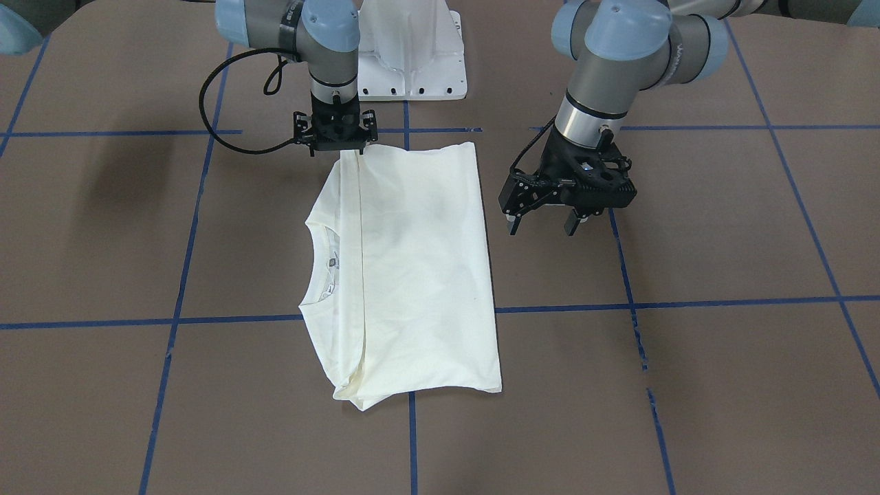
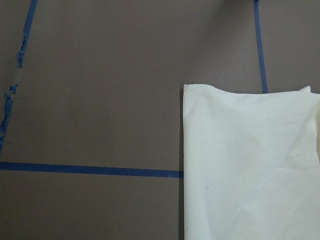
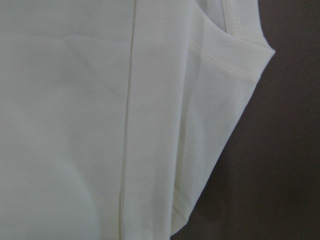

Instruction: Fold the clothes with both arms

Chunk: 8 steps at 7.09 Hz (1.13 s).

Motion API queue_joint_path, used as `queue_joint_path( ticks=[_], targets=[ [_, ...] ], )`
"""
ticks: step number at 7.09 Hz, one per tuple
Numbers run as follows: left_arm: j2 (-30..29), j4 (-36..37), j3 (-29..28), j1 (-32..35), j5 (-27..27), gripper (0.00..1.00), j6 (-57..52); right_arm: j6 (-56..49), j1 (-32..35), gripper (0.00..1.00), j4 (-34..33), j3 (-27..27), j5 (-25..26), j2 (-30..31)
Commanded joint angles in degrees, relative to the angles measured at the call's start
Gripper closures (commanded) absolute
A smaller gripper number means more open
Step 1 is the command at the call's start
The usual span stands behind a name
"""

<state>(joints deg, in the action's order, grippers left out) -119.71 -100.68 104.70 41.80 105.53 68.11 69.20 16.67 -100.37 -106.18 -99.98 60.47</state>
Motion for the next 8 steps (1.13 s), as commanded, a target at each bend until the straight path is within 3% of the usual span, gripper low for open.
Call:
queue_joint_path(
  ticks=[1, 8],
  targets=[
    [0.0, -0.22, -0.2, -0.06, -0.07, 0.0, 0.0, -1.34, -0.15, 0.0, 0.26, 0.79, -0.04, 0.0],
    [-0.08, -0.31, -0.29, -0.41, -0.07, 0.0, 0.18, -2.4, -0.41, 0.0, 0.17, 2.11, -0.13, -0.09]
  ],
)
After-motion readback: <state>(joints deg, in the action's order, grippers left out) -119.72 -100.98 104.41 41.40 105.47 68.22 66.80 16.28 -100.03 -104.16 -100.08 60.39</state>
